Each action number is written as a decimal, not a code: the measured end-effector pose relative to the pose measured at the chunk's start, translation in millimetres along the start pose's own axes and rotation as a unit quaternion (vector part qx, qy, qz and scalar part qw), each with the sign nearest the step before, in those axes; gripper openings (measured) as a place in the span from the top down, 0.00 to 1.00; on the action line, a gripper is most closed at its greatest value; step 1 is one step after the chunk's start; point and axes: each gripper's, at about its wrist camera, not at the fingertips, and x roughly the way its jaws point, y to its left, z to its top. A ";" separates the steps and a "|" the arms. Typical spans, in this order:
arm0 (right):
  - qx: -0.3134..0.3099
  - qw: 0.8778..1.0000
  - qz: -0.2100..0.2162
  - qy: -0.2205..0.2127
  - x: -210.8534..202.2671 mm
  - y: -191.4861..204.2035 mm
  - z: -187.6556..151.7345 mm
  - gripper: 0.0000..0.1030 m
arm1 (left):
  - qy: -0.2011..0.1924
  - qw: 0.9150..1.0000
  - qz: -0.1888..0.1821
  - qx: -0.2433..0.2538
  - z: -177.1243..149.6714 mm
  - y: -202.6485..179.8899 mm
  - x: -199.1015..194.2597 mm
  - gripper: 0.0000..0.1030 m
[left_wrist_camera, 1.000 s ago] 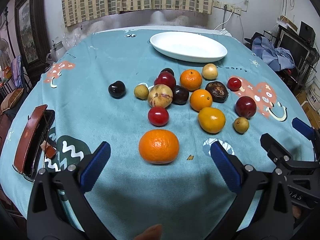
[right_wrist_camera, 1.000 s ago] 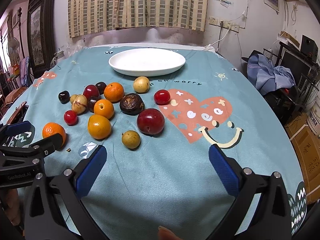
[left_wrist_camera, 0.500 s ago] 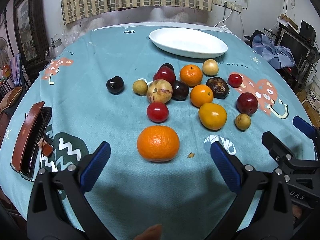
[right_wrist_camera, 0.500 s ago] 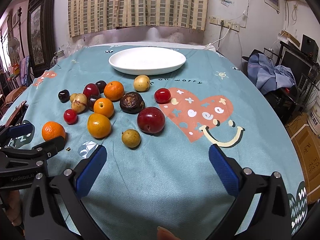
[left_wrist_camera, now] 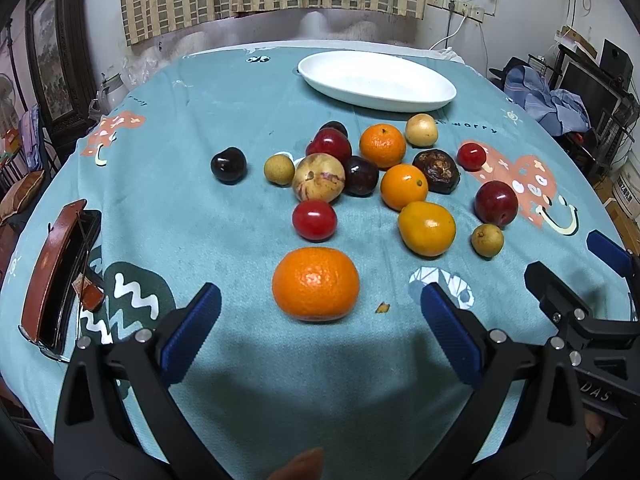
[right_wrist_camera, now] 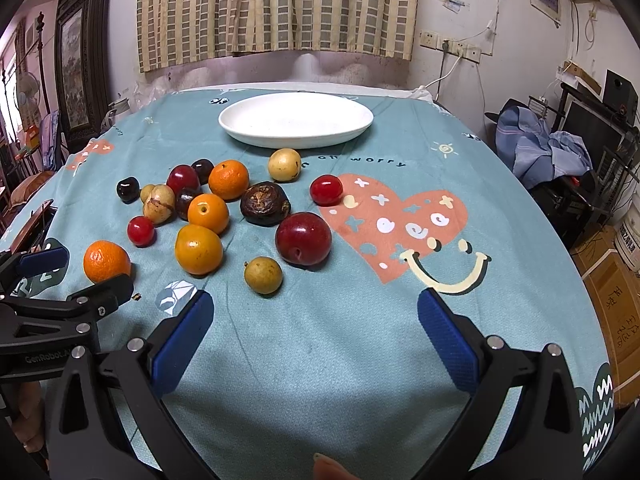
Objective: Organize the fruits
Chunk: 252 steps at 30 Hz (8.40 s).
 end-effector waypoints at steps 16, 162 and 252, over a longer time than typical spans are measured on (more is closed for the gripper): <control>-0.002 1.000 0.002 0.004 3.1 3.8 -2.2 0.01 | 0.005 1.000 0.002 0.001 -0.3 0.0 1.6 0.02; 0.078 0.961 0.251 0.086 83.5 -76.6 57.9 0.36 | -0.005 0.999 -0.033 -0.021 91.8 96.1 102.2 0.69; 0.091 0.977 0.186 0.050 119.7 -107.2 99.5 0.32 | 0.004 0.989 -0.145 0.029 87.4 72.1 101.9 0.73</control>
